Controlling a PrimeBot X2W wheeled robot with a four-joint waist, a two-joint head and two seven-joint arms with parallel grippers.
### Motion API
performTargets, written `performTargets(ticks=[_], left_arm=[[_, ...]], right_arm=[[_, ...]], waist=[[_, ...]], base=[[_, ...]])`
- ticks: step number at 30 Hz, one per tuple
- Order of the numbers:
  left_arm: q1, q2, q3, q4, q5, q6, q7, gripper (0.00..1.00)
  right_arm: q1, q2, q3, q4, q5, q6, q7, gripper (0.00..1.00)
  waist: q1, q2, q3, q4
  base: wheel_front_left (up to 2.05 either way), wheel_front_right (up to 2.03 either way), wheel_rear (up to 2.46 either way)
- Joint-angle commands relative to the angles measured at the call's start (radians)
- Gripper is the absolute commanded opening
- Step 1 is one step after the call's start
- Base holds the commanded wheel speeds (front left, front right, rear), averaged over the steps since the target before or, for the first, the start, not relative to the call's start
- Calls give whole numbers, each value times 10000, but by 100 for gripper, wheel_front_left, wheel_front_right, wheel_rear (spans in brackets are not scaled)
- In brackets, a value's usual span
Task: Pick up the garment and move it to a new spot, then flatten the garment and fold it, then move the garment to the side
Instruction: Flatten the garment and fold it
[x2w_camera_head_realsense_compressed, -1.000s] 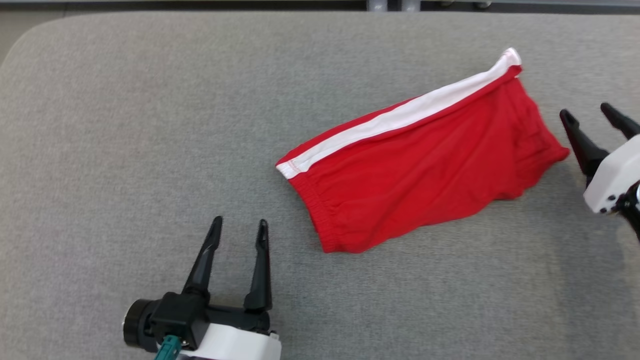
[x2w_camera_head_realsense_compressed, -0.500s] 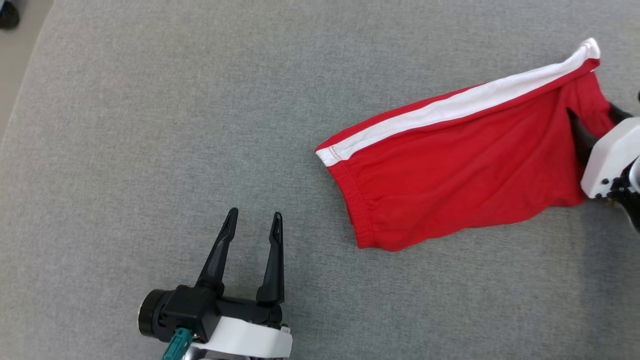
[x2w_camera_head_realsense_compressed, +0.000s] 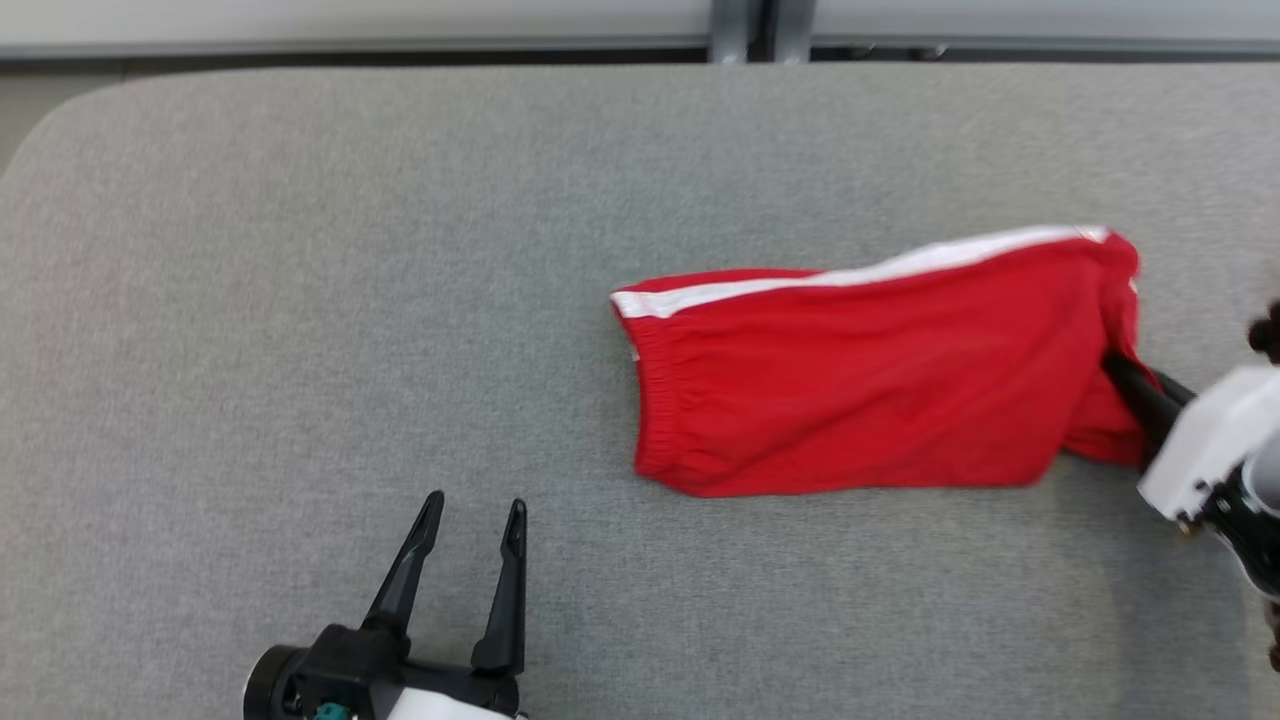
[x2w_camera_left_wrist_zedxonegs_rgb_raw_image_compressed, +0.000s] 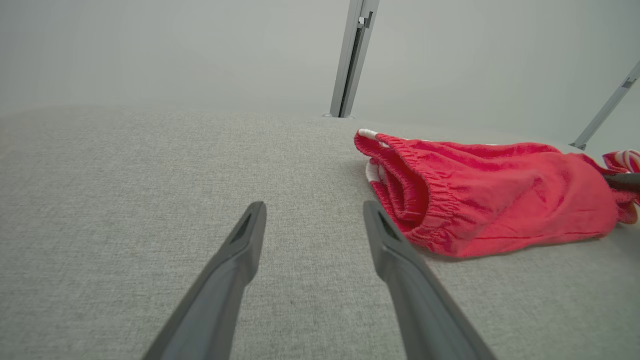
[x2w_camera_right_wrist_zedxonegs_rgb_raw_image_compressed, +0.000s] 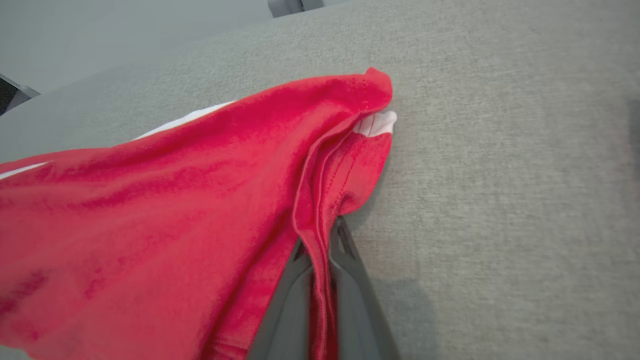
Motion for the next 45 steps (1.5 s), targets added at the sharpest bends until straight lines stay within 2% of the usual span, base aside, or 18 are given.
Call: performTargets(ticks=[1, 6, 9, 13, 17, 20, 22, 28, 34, 35, 36, 38, 42, 45], left_arm=[[119, 48, 101, 34, 50, -101, -43, 100], [426, 11, 311, 131, 95, -298, -43, 100], [550, -12, 241, 168, 33, -365, -43, 100], [596, -28, 41, 239, -52, -412, -43, 100], [614, -31, -203, 242, -298, -278, -43, 100], [477, -32, -358, 283, -381, -261, -43, 100], [320, -33, -499, 361, -441, -308, -43, 100], [74, -28, -659, 479, -592, -218, -43, 100], [79, -33, -562, 568, -573, -222, -43, 100], [104, -30, -530, 586, -568, -214, -43, 100], [132, -30, -499, 604, -562, -206, -43, 100], [186, -33, -435, 636, -556, -201, -43, 100], [268, -31, -306, 713, -517, -263, -43, 100], [360, -26, -124, 775, -455, -315, -43, 100]], right_arm=[[237, -130, -142, 28, 80, -2, -74, 0], [711, -180, -706, 193, 394, -1, -420, 0], [678, -310, -842, -139, 351, -1, -676, 0], [595, -474, -573, -1339, 308, 1, -741, 0], [534, -426, 171, -2945, 227, -1, -237, 0], [259, 42, 1029, -3701, 65, -1, 363, 0], [102, 447, 1507, -3738, -83, -1, 681, 0], [85, 1406, 2461, -3058, -629, 1, 1127, 0], [195, 2179, 2792, -2254, -971, 1, 802, 2], [206, 2277, 2799, -2154, -998, 1, 721, 13], [202, 2385, 2836, -2081, -1020, 1, 622, 37], [244, 2571, 2887, -1970, -947, 1, 393, 100], [376, 2777, 2942, -2081, -890, 1, -490, 100], [772, 2658, 3096, -2528, -745, 1, -1315, 100]], waist=[[0, 0, -343, -265], [0, 0, -534, -284], [0, 0, -597, -224], [0, 0, -710, -77], [0, 0, -771, 86], [0, 0, -722, 222], [0, 0, -683, 421], [0, 0, -605, 978], [0, 0, -593, 1184], [0, 0, -612, 1168], [0, 0, -634, 1140], [0, 0, -713, 1035], [0, 0, -949, 735], [0, 0, -1260, 458]], base=[[0, 0, 0], [0, 0, 0], [0, 0, 0], [0, 0, 0], [0, 0, 0], [0, 0, 0], [0, 0, 0], [0, 0, 0], [0, 0, 0], [0, 0, 0], [0, 0, 0], [0, 0, 0], [0, 0, 0], [0, 0, 0]])
